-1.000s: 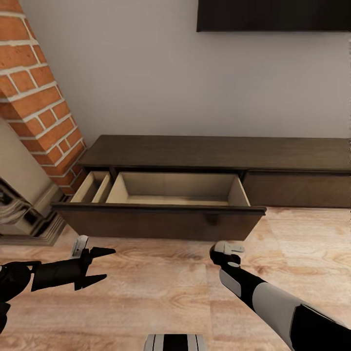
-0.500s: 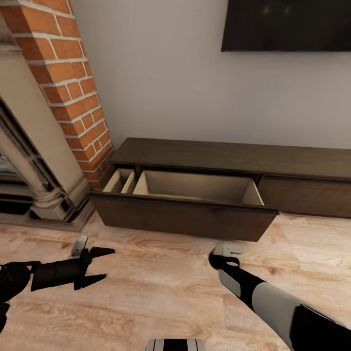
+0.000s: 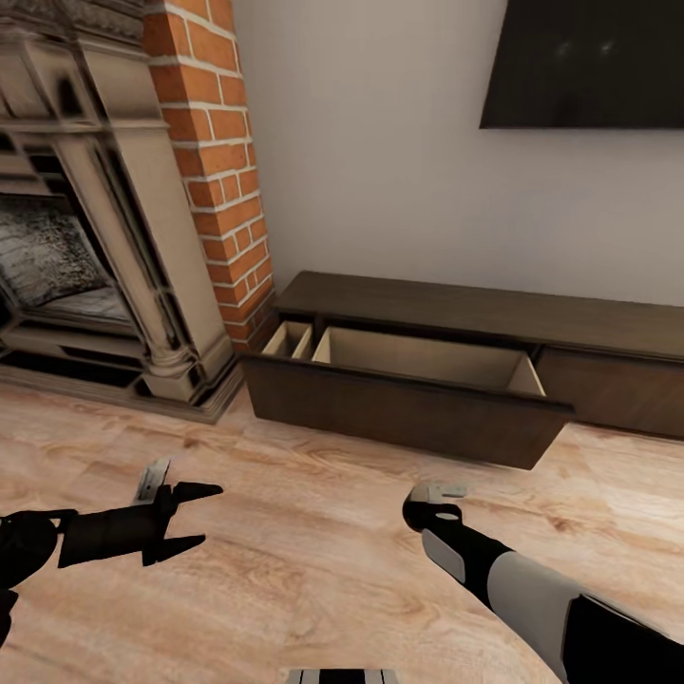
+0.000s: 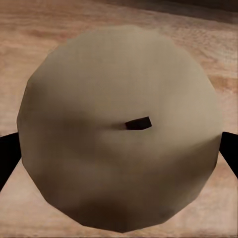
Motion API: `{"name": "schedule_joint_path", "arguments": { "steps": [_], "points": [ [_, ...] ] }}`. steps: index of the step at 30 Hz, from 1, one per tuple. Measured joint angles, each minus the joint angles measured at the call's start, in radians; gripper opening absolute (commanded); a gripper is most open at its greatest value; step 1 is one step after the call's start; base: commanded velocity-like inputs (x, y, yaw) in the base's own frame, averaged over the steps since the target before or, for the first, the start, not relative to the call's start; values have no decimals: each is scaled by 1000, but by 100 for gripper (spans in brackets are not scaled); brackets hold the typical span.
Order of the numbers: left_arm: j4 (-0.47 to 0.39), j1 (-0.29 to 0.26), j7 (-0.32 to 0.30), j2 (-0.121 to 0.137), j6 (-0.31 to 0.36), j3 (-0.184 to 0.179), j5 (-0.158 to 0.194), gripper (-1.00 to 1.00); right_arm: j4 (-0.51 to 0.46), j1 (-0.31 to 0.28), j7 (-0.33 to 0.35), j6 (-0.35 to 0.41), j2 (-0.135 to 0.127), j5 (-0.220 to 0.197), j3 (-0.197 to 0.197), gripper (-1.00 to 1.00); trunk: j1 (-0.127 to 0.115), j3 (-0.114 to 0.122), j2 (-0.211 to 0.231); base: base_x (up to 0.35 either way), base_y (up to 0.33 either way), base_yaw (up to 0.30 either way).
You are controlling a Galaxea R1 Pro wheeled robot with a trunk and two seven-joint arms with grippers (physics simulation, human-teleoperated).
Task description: Place each of the two pumpkins and all three candles from the living room inside a cabinet in the living room (use any cabinet), then make sure every cabinet is closed, and position the cauldron so it is next to a table in the living room.
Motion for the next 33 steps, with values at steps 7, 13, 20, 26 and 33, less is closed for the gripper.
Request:
{"name": "schedule_joint_path", "arguments": {
  "steps": [7,13,20,26,33],
  "points": [
    [4,0,0,13,-1,2,1,100,0,0,3,-2,0,-1,2,-100,-3,20,2,-308,2,207],
    [6,0,0,15,-1,2,1,100,0,0,3,-6,-1,0,2,-100,-6,37,3,-272,0,206],
    [6,0,0,15,-1,2,-1,100,0,-1,1,-8,-1,0,2,-100,-9,57,5,-162,0,206],
    [6,0,0,14,-1,2,-4,100,0,0,1,-7,-1,-3,3,-100,-10,55,5,-11,0,206],
    [7,0,0,15,-1,3,-4,100,0,0,1,-7,0,-4,4,-100,-10,48,5,2,0,206]
  ]
}}
